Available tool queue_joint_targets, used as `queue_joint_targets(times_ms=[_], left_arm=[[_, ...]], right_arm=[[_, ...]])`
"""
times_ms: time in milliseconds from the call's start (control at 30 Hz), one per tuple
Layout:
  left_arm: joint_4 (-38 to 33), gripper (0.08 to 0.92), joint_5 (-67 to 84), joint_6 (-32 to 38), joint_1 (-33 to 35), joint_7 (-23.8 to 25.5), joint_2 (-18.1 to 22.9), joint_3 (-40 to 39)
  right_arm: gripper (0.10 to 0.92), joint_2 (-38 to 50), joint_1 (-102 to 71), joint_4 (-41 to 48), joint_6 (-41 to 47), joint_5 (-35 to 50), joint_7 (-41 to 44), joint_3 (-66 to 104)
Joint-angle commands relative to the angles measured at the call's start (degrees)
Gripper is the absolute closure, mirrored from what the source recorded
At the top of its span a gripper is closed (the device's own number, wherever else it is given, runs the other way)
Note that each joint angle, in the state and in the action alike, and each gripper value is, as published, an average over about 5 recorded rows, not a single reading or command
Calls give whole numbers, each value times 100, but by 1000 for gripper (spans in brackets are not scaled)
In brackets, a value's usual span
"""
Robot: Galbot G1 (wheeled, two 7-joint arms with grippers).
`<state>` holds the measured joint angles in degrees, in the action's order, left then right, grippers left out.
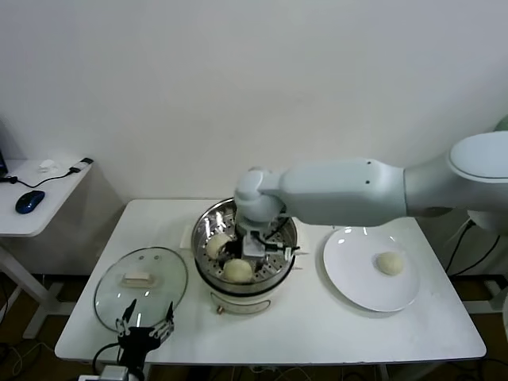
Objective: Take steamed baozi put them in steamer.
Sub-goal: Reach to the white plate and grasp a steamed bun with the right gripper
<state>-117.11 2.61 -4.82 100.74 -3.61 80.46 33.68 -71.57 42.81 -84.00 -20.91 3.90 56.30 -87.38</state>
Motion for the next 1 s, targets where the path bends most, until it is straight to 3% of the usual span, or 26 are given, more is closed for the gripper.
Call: queue_joint_targets(times_ms=[33,233,533,733,1000], left_arm=[[0,177,-1,-1,3,3,-7,-2],[-1,177,14,22,-27,4,-18,-5],[60,177,99,71,-104,9,-36,-33],[95,177,122,62,-122,18,-29,-20],[158,177,125,50,-66,28,-22,16]], right_arm=[[202,890,1107,909,111,1774,701,-482],[203,2122,1396,1934,1521,2748,965,-1293],[203,3635,-337,2425,2257,1609,782,-670],[203,3648,-2014,2892,2333,1132,672,738],[203,3177,-2949,3445,2275,810,688,1538]])
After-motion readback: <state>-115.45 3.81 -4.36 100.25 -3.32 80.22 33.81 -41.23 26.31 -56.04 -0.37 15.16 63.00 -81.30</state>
